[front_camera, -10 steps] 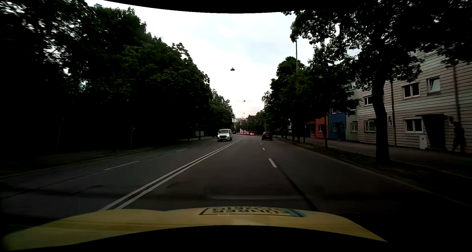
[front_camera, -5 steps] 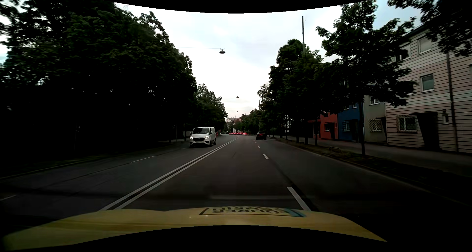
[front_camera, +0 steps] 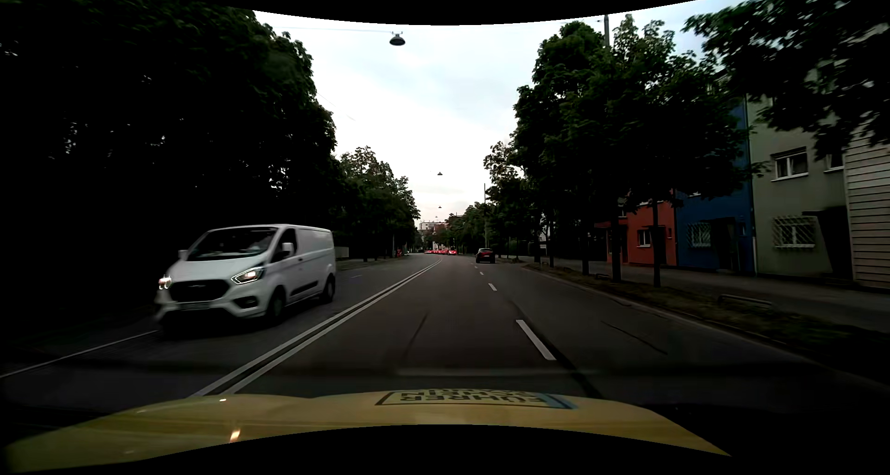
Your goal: Follow the waypoints while adhering to traffic rules and regulations
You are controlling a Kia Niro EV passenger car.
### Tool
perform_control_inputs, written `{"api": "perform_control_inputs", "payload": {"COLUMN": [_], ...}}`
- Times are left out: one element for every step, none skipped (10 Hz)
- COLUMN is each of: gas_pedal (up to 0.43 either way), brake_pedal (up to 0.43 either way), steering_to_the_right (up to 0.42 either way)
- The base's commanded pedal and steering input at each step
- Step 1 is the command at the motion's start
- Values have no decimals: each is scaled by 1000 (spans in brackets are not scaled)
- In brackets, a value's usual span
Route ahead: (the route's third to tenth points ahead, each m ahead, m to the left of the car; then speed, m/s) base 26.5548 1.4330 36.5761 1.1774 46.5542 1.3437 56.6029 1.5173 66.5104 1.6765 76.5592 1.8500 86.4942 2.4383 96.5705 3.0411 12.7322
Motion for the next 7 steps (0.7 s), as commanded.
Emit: {"api": "perform_control_inputs", "payload": {"gas_pedal": [59, 59, 59, 59, 59, 59, 59], "brake_pedal": [0, 0, 0, 0, 0, 0, 0], "steering_to_the_right": [4, 2, 2, 2, 2, -1, -4]}}
